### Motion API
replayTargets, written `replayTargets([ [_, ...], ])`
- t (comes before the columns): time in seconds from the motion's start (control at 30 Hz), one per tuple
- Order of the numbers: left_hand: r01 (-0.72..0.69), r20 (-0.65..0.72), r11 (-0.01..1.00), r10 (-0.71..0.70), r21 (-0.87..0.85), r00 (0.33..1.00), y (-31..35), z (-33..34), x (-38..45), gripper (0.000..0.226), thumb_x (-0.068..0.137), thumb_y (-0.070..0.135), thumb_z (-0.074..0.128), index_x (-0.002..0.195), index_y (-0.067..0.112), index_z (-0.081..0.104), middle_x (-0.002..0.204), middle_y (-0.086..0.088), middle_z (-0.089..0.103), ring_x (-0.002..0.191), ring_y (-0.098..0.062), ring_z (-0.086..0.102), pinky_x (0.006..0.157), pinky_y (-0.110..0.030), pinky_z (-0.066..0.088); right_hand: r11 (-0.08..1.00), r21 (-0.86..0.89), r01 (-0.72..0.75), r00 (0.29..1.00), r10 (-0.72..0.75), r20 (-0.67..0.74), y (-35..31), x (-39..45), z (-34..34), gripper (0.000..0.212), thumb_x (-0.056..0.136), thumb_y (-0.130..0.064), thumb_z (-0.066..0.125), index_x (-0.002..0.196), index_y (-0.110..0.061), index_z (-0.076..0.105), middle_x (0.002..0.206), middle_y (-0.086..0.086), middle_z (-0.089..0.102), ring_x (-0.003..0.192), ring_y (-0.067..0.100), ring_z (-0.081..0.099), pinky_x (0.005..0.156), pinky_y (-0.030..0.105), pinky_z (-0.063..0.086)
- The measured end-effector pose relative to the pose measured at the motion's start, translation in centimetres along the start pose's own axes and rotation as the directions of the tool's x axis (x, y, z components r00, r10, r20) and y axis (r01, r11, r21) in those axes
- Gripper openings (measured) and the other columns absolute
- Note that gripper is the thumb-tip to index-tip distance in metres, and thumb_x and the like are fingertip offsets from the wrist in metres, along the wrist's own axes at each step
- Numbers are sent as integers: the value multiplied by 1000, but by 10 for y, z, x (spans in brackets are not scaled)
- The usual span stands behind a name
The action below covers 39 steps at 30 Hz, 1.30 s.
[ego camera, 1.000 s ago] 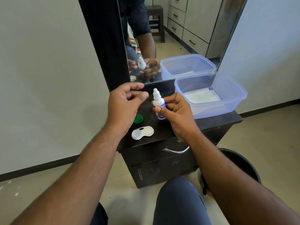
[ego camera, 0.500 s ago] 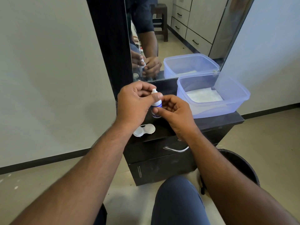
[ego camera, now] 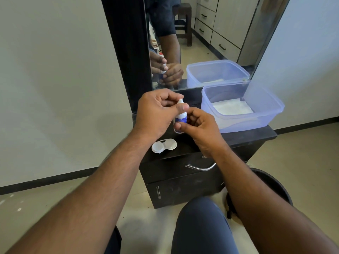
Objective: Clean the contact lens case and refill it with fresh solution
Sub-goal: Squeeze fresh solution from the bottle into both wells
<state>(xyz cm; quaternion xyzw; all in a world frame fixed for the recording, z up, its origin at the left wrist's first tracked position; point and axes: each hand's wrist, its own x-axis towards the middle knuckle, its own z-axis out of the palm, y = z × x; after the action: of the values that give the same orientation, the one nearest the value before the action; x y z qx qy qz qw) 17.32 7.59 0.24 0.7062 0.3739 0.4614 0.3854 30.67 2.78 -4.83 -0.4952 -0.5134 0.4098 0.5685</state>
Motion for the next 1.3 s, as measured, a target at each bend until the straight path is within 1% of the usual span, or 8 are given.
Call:
replayTargets([
  [0.2,3,-42,1000,-2,18,999,-6,-2,1,19,75,14,80,92,11,72,82,2,73,74,-7,71,64,-18,56,992,-128,-9,1000,7,-15,1,5,3,45,74,-15,79,116,-15,62,107,4,69,98,15,66,85,29,55],
  [0.43,-9,44,1000,10,-23,999,-9,-5,1,23,79,7,76,101,7,72,88,-1,73,82,-6,72,71,-16,55,996,-92,-16,1000,16,-1,0,2,3,36,80,-3,72,115,-7,66,100,8,73,95,19,69,86,35,56],
  [0.63,39,167,997,-28,-62,986,-13,-13,4,40,82,3,70,122,10,64,111,-2,71,104,-4,66,89,-21,53,990,-143,-20,994,4,-111,1,5,5,44,82,-2,71,124,-12,61,107,0,71,98,4,67,82,14,52],
  [0.83,92,75,928,-128,360,989,-30,-47,-2,44,82,15,73,123,30,64,112,9,68,105,-6,62,100,-40,47,956,-274,-107,978,52,-200,11,12,10,52,80,-11,74,128,-21,58,116,-6,67,107,4,62,99,27,49],
  [0.97,113,122,611,-330,783,936,-36,-62,-4,74,79,39,74,143,41,36,133,2,54,120,-24,51,98,-45,37,955,-274,-116,974,56,-219,12,14,12,62,77,-11,77,133,-23,52,125,-5,64,113,6,60,100,29,49],
  [1.07,73,176,584,-357,809,917,-39,-62,-5,75,78,39,75,143,37,38,135,-3,50,121,-26,48,98,-46,42,975,-185,-120,963,69,-261,12,11,13,71,73,-13,81,135,-24,50,122,-2,65,111,8,61,98,27,50],
  [1.17,84,203,629,-371,773,906,-43,-63,-3,75,74,37,79,140,33,45,133,-4,52,118,-25,51,97,-46,46,984,-181,-8,932,-58,-357,13,-1,14,63,71,-16,83,127,-25,56,107,-5,66,103,6,62,94,23,50],
  [1.3,93,236,694,-364,714,901,-41,-63,2,81,68,30,84,140,32,46,130,0,59,105,-19,59,95,-39,48,949,-299,100,975,-154,-162,9,-13,8,44,69,-18,84,108,-25,67,100,-3,64,89,6,61,77,15,47],
])
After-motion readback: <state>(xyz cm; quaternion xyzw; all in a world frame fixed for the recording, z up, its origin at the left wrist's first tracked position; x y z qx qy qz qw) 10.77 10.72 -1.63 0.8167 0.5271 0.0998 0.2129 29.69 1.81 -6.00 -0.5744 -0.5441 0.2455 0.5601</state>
